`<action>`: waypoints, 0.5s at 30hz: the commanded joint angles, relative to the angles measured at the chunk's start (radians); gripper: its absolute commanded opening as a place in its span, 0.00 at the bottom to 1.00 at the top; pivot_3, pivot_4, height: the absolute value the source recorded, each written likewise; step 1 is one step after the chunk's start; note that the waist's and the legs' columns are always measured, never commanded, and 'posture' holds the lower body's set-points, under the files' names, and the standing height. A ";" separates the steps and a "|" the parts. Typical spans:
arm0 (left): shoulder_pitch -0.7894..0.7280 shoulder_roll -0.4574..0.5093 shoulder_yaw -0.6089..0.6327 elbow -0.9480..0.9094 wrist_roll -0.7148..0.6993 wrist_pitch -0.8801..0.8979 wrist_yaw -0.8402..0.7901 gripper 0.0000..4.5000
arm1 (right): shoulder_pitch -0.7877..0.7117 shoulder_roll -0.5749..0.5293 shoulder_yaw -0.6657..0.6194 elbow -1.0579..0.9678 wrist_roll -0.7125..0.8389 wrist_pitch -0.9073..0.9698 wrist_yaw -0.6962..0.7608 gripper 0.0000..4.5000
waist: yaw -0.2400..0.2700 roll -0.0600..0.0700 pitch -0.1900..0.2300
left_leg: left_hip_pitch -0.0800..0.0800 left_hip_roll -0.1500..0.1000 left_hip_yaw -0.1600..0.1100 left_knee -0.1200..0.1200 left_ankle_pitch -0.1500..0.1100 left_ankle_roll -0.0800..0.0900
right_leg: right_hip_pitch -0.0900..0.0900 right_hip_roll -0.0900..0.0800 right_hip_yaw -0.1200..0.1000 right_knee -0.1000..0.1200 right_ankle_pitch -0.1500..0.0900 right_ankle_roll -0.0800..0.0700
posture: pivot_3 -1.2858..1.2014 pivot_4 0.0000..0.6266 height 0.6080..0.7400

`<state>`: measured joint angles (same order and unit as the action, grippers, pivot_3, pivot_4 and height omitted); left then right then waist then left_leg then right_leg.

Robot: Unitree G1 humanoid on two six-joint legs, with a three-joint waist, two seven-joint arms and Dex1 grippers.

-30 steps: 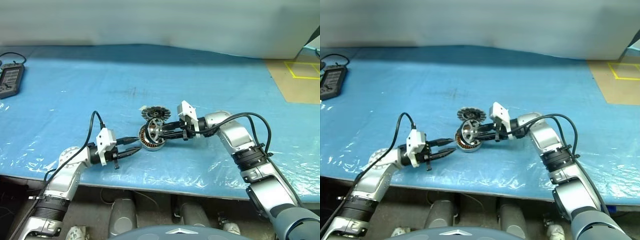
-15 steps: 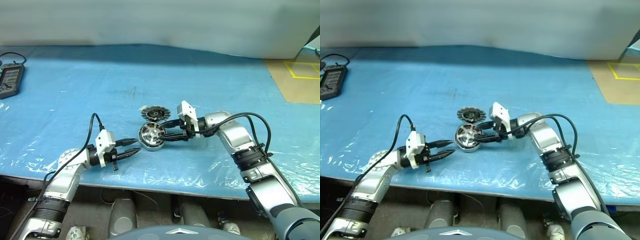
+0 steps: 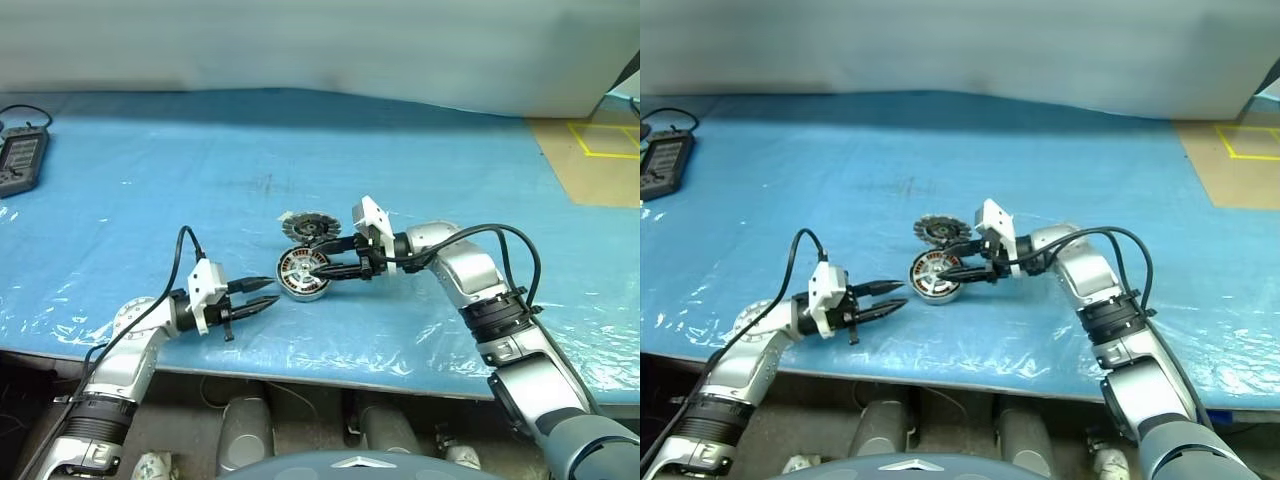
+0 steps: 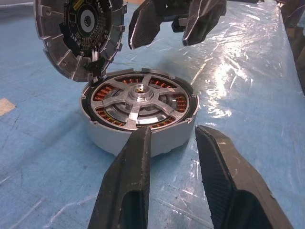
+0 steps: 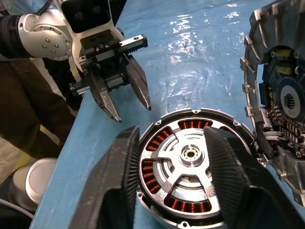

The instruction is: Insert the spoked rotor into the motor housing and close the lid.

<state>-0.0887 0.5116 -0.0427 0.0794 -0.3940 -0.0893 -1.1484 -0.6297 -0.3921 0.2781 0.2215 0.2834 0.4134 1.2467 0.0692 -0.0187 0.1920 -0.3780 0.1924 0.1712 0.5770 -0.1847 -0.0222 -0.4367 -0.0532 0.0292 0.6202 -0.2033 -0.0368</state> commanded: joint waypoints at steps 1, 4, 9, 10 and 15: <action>0.013 0.004 0.030 -0.014 -0.022 -0.017 -0.007 0.34 | -0.013 0.003 -0.010 0.012 -0.012 -0.037 -0.008 0.22 | 0.000 0.000 0.000 | 0.000 0.000 0.000 0.000 0.000 0.000 | 0.000 0.000 0.000 0.000 0.000 0.000 | 0.52 0.24 1.00; 0.013 0.013 0.044 -0.012 -0.027 -0.017 -0.011 0.34 | -0.007 -0.016 -0.026 0.002 -0.004 -0.033 -0.001 0.00 | 0.000 0.000 0.000 | 0.000 0.000 0.000 0.000 0.000 0.000 | 0.000 0.000 0.000 0.000 0.000 0.000 | 0.52 0.24 1.00; 0.005 0.013 0.058 0.019 -0.024 -0.035 -0.022 0.34 | 0.007 -0.027 -0.035 0.000 0.000 -0.034 -0.010 0.00 | 0.000 0.000 0.000 | 0.000 0.000 0.000 0.000 0.000 0.000 | 0.000 0.000 0.000 0.000 0.000 0.000 | 0.52 0.24 1.00; 0.003 0.009 0.058 0.025 -0.023 -0.039 -0.023 0.34 | 0.008 -0.020 -0.032 0.004 -0.004 -0.035 -0.018 0.00 | 0.000 0.000 0.000 | 0.000 0.000 0.000 0.000 0.000 0.000 | 0.000 0.000 0.000 0.000 0.000 0.000 | 0.52 0.24 1.00; -0.011 -0.007 0.052 0.033 -0.014 -0.046 -0.018 0.34 | 0.018 0.015 -0.009 0.034 -0.032 -0.049 -0.043 0.00 | 0.000 0.000 0.000 | 0.000 0.000 0.000 0.000 0.000 0.000 | 0.000 0.000 0.000 0.000 0.000 0.000 | 0.52 0.24 1.00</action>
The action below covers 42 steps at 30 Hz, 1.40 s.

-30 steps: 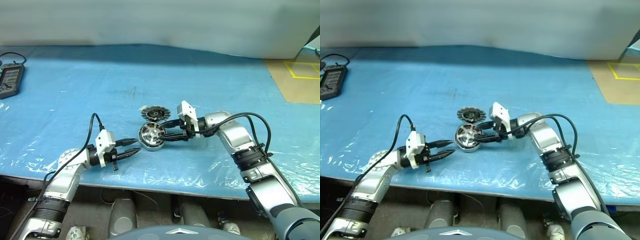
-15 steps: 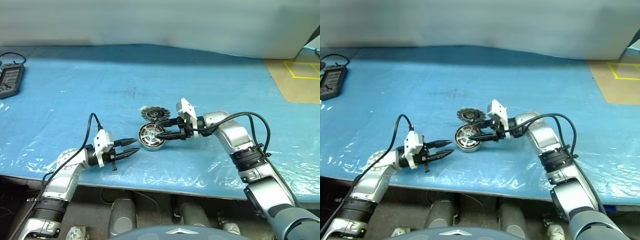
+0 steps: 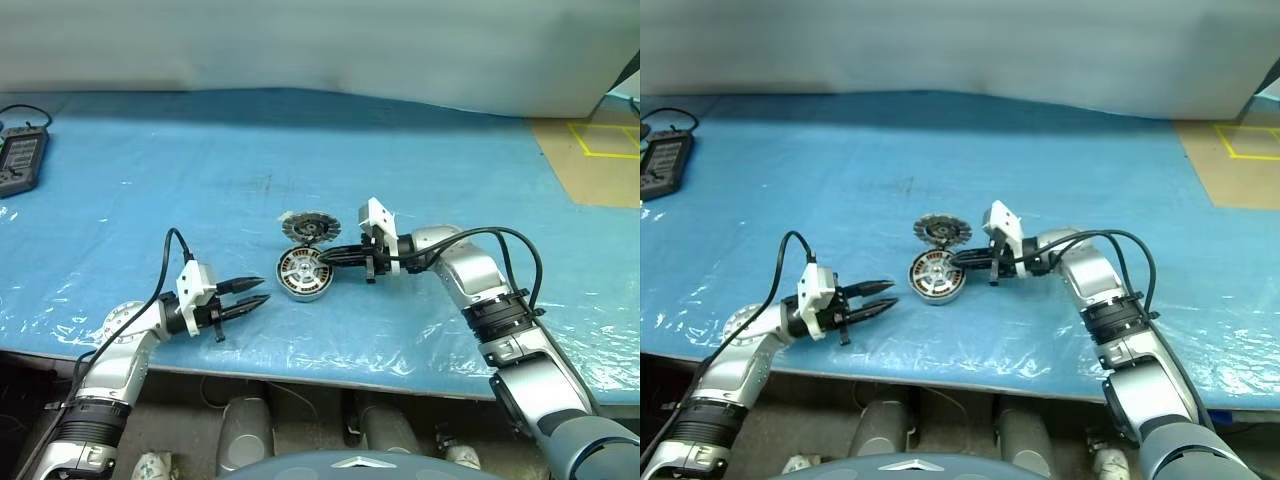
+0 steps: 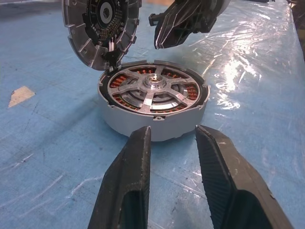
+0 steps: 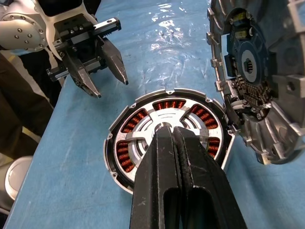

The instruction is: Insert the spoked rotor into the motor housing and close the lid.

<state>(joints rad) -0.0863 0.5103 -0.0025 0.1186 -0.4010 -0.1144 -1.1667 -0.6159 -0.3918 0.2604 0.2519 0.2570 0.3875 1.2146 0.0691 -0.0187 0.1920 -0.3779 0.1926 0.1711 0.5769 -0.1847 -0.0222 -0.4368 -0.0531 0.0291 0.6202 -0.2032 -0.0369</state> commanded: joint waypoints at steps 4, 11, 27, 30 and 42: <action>-0.023 -0.011 0.009 -0.007 -0.003 -0.017 0.005 0.34 | 0.006 0.034 0.028 0.047 -0.040 -0.043 -0.026 0.00 | 0.000 0.000 0.000 | 0.000 0.000 0.000 0.000 0.000 0.000 | 0.000 0.000 0.000 0.000 0.000 0.000 | 0.52 0.24 1.00; -0.028 -0.004 0.010 -0.045 -0.004 0.015 0.028 0.34 | 0.024 0.026 0.039 0.037 -0.073 -0.062 -0.028 0.00 | -0.001 0.000 0.000 | 0.000 0.000 0.000 0.000 0.000 0.000 | 0.000 0.000 0.000 0.000 0.000 0.000 | 0.52 0.24 1.00; -0.030 0.003 0.003 -0.062 0.001 0.069 0.043 0.34 | 0.046 -0.106 -0.078 -0.097 0.018 0.035 -0.022 0.00 | 0.001 0.000 0.000 | 0.000 0.000 0.000 0.000 0.000 0.000 | 0.000 0.000 0.000 0.000 0.000 0.000 | 0.52 0.24 1.00; -0.024 0.005 0.005 -0.069 0.000 0.075 0.046 0.34 | 0.019 -0.108 -0.084 0.005 -0.024 -0.026 -0.069 0.00 | 0.000 0.000 0.000 | 0.000 0.000 0.000 0.000 0.000 0.000 | 0.001 0.000 0.000 0.000 0.000 0.000 | 0.52 0.24 1.00; -0.007 0.017 0.029 -0.130 -0.022 0.108 0.070 0.34 | -0.286 0.054 -0.134 0.509 -0.099 -0.306 -0.192 0.00 | -0.009 0.000 0.000 | -0.001 0.000 0.000 0.000 0.000 0.000 | -0.001 0.000 0.000 0.001 0.000 0.000 | 0.52 0.24 1.00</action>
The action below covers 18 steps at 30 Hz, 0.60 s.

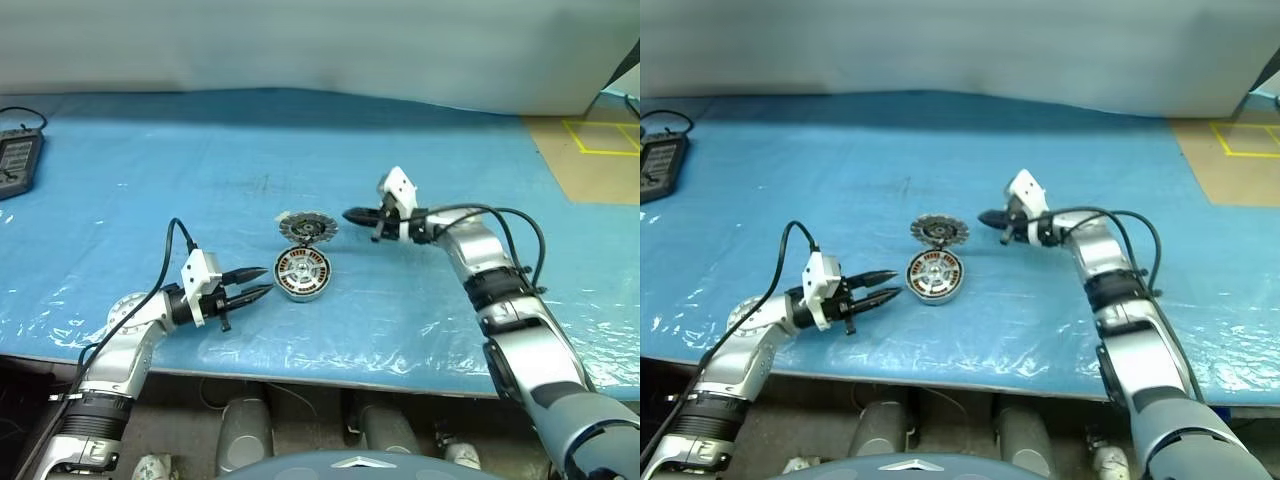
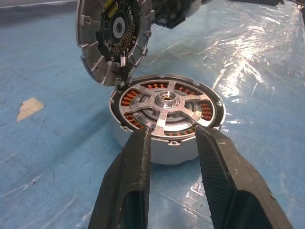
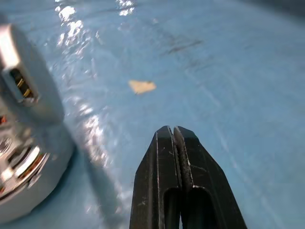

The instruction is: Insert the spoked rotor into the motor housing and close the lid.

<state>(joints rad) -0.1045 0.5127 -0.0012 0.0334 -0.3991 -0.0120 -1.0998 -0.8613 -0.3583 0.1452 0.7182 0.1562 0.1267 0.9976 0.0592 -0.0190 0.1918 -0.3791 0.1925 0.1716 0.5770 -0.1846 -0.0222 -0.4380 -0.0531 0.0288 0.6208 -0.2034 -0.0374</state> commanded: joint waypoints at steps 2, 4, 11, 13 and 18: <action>0.016 0.031 0.031 -0.040 -0.010 0.003 0.005 0.34 | -0.052 0.043 -0.020 0.024 0.031 -0.025 0.084 0.00 | 0.005 0.000 0.000 | -0.001 0.000 0.000 0.000 0.000 0.000 | 0.000 0.000 -0.001 0.000 0.000 0.000 | 0.52 0.24 1.00; 0.022 0.044 0.034 -0.033 -0.004 -0.003 0.001 0.34 | -0.040 0.059 -0.011 -0.028 0.056 0.013 0.150 0.00 | 0.006 0.000 0.000 | -0.001 0.001 0.000 0.000 0.000 0.000 | -0.001 0.000 -0.001 0.000 0.000 -0.001 | 0.52 0.24 1.00; 0.043 0.043 0.039 0.002 -0.004 -0.037 -0.011 0.34 | 0.098 0.054 0.033 -0.329 0.115 0.186 0.261 0.00 | 0.010 0.000 0.000 | 0.000 0.001 0.000 0.000 0.000 0.000 | 0.000 0.000 -0.001 0.001 0.000 -0.001 | 0.52 0.24 1.00; 0.047 0.037 0.035 0.020 0.000 -0.054 -0.015 0.34 | 0.136 0.046 0.048 -0.399 0.123 0.227 0.269 0.00 | 0.011 0.000 0.000 | 0.000 0.001 0.000 0.000 0.000 0.000 | 0.000 0.000 -0.001 0.001 0.000 -0.001 | 0.52 0.24 1.00; 0.038 0.023 0.024 0.066 0.005 -0.086 -0.026 0.34 | 0.206 0.046 0.081 -0.474 0.124 0.291 0.261 0.00 | 0.010 0.000 0.000 | 0.000 0.001 0.000 0.000 0.000 0.000 | 0.000 0.000 -0.001 0.001 0.000 -0.001 | 0.52 0.24 1.00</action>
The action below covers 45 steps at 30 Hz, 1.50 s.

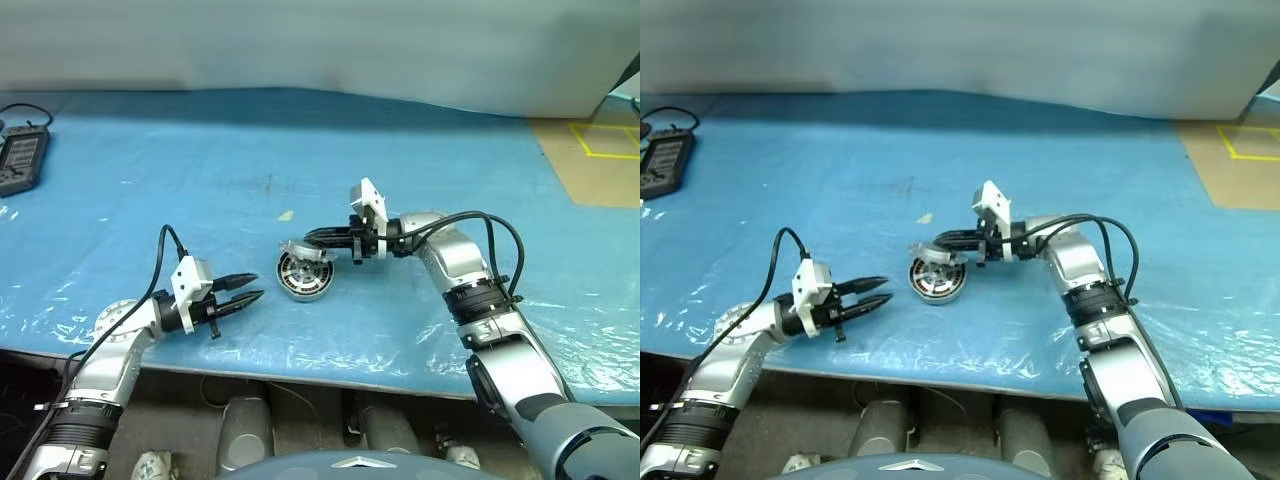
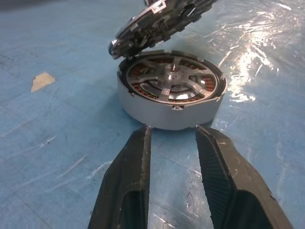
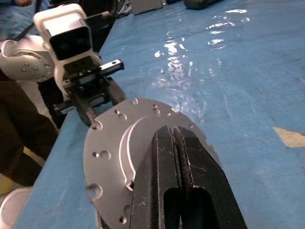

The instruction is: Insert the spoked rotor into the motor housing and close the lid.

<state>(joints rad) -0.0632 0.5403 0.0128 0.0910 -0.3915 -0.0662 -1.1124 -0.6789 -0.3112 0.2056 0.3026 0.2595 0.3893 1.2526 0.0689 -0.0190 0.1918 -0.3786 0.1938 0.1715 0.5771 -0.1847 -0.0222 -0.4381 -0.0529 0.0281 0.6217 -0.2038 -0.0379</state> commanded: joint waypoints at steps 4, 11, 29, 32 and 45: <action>-0.022 -0.009 0.007 0.039 -0.001 -0.048 -0.027 0.34 | 0.061 0.000 0.058 -0.047 -0.008 0.020 -0.003 0.00 | 0.001 0.000 0.000 | 0.000 0.000 0.000 0.000 0.000 0.000 | 0.000 0.000 0.000 0.000 0.000 0.000 | 0.52 0.24 1.00; -0.026 -0.014 0.007 0.057 -0.004 -0.061 -0.036 0.34 | 0.082 0.001 0.095 0.020 -0.055 -0.040 -0.026 0.00 | -0.001 0.000 0.000 | 0.001 0.000 0.000 0.000 0.000 0.000 | 0.001 0.000 0.000 0.000 0.000 0.000 | 0.52 0.24 1.00; -0.018 -0.037 0.002 0.050 0.000 -0.067 -0.041 0.34 | 0.045 0.073 0.001 -0.027 0.024 -0.106 -0.098 0.42 | 0.000 0.000 -0.001 | 0.004 0.000 0.001 -0.004 0.000 0.000 | 0.003 0.000 0.000 -0.004 0.000 0.000 | 0.52 0.24 1.00; -0.013 -0.036 0.002 0.040 -0.002 -0.062 -0.038 0.34 | 0.056 0.067 0.014 -0.043 0.023 -0.096 -0.092 0.64 | 0.000 0.000 -0.001 | 0.002 0.000 0.001 -0.005 0.000 0.000 | 0.001 0.000 0.000 -0.004 0.000 0.000 | 0.52 0.24 1.00; -0.014 -0.032 0.001 -0.022 -0.010 -0.011 -0.027 0.34 | 0.079 0.045 0.063 -0.006 -0.072 -0.213 -0.117 0.99 | -0.001 0.000 -0.001 | 0.002 0.000 0.001 -0.005 0.000 0.000 | 0.001 0.000 0.000 -0.004 0.000 0.000 | 0.52 0.24 1.00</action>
<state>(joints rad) -0.0754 0.5026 0.0078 0.1042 -0.3897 -0.0778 -1.1436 -0.6047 -0.2668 0.2623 0.3063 0.1914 0.2046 1.1358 0.0679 -0.0194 0.1912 -0.3763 0.1936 0.1724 0.5723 -0.1846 -0.0227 -0.4367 -0.0531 0.0281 0.6179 -0.2040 -0.0378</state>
